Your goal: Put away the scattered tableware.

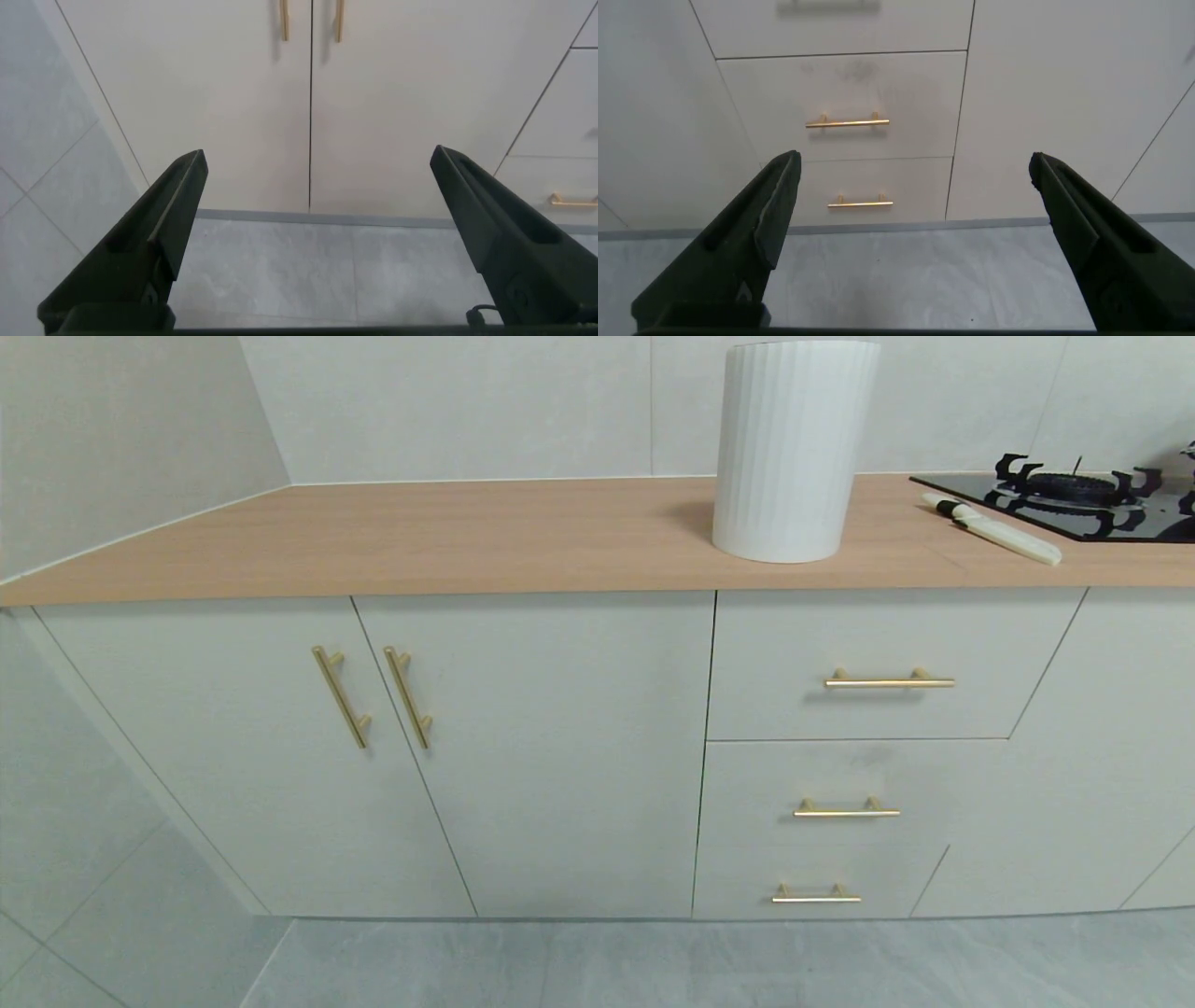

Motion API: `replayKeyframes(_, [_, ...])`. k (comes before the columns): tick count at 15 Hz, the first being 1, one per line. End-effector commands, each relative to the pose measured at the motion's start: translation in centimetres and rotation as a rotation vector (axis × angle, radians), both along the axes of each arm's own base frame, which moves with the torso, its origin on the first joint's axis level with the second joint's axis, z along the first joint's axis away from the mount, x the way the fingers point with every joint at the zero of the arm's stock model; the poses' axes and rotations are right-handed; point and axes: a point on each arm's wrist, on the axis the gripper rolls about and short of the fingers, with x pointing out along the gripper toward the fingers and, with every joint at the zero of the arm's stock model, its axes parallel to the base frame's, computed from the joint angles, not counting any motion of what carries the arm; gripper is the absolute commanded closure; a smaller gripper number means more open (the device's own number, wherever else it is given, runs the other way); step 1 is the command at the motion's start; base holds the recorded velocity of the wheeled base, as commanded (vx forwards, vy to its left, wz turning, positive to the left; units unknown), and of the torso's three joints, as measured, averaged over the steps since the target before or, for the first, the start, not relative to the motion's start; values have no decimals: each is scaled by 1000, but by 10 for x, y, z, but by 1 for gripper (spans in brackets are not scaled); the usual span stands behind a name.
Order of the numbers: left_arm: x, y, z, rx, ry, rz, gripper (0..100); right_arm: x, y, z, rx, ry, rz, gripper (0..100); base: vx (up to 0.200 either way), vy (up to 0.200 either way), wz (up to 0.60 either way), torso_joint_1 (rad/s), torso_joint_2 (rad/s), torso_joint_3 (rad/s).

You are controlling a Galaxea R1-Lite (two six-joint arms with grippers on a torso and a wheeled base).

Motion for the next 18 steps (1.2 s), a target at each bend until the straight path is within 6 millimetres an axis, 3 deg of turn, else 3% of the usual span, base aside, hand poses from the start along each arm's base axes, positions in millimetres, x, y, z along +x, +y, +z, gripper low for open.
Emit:
replayKeyframes(1, [0,0,0,0,0,1,0,0,0,0,-1,4,0,0,200,0,0,-2,-2,2])
replayKeyframes(18, [0,0,0,-3,0,1,0,0,0,0,0,4,0,0,188,0,0,4,2,1])
